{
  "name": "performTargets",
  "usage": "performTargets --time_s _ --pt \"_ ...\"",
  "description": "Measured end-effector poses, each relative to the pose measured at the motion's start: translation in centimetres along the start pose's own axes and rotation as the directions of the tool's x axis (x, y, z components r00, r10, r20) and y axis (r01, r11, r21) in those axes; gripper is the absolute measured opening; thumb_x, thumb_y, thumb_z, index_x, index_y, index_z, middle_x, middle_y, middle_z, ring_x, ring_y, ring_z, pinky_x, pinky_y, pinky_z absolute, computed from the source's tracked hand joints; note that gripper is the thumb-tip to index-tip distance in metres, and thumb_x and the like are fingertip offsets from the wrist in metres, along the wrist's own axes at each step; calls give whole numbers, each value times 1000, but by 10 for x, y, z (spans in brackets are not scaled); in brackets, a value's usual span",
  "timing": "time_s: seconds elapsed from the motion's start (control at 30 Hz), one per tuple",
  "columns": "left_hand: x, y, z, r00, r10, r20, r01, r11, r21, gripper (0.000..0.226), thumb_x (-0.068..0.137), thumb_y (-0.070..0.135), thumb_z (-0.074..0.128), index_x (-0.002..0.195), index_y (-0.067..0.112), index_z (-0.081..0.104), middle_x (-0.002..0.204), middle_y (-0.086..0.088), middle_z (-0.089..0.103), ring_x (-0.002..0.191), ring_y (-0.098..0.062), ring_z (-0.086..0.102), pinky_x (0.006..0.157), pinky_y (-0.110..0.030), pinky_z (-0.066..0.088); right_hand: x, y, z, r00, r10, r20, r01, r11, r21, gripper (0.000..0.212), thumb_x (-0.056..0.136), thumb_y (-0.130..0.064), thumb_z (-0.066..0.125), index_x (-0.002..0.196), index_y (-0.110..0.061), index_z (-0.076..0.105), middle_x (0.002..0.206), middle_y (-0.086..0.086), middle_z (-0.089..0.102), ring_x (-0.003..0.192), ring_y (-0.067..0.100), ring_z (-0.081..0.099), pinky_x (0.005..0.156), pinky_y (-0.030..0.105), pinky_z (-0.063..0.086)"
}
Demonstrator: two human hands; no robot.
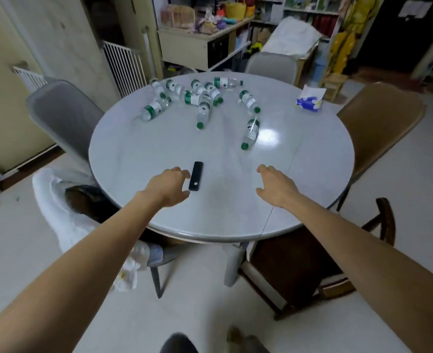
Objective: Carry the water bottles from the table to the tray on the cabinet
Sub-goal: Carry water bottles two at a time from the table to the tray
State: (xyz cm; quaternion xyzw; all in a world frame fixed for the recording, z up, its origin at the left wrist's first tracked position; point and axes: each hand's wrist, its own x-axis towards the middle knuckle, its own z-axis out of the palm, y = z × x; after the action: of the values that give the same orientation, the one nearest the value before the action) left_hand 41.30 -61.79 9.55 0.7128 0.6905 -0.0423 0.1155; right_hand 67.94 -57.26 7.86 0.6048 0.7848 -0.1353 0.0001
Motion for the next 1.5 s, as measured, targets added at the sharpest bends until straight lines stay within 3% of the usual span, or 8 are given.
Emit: performTargets --time_s 0.2,0.4,0.57,0.87,1.1,1.2,1.33,1.5 --pt "137 -28 0 997 8 83 -8 1000 -3 52 94 32 55 142 20 40 141 -6 43 126 -26 46 95 -41 45 134 14 19 994 42 103 -32 995 -97 50 92 -20 55 137 -9 36 132 14 46 120 33 48 89 40 44" --pt "284 -64 -1 991 74 116 -69 997 -44 61 93 30 57 147 16 33 146 -10 35 128 -31 44 97 -45 45 252 26 25 986 160 57 -153 982 -112 53 91 -18 54 139 -8 33 131 15 45 118 34 48 88 41 43" --pt "380 -82 -5 995 -3 104 23 981 -193 68 92 30 59 148 11 27 146 -15 32 126 -35 46 100 -47 44 324 38 19 987 156 31 -145 964 -224 60 86 -5 55 141 -10 31 133 15 43 113 33 48 84 40 41" --pt "496 -81 24 966 -191 173 251 850 -462 75 91 26 62 150 6 19 145 -20 32 127 -37 45 102 -44 41 440 102 22 954 -186 236 292 758 -583 78 83 -2 64 149 -14 23 158 16 19 144 33 23 117 41 23" --pt "581 -82 45 930 -360 73 337 758 -559 86 87 31 66 151 7 13 146 -19 30 128 -40 41 102 -53 42 511 125 50 853 -356 382 519 659 -544 59 88 -9 61 141 -10 36 151 16 34 142 35 27 120 46 15" --pt "611 -85 54 899 -434 59 381 707 -595 88 89 39 61 152 6 10 148 -17 29 131 -38 41 101 -54 43 532 120 60 900 -306 310 424 779 -462 65 86 -24 66 141 -6 37 141 20 42 133 40 36 117 47 16" --pt "633 -84 68 871 -488 55 417 677 -607 83 88 45 60 150 8 19 142 -16 39 127 -36 46 100 -52 44 530 105 75 972 -121 204 164 963 -214 77 85 -54 59 140 -5 36 123 19 53 110 37 52 97 44 38" --pt "633 -90 70 882 -460 97 417 670 -614 79 85 43 65 145 10 27 135 -17 44 120 -35 50 96 -51 47 501 77 93 976 212 41 -209 976 -62 78 86 -61 53 137 -4 37 116 17 55 101 35 57 80 41 43"
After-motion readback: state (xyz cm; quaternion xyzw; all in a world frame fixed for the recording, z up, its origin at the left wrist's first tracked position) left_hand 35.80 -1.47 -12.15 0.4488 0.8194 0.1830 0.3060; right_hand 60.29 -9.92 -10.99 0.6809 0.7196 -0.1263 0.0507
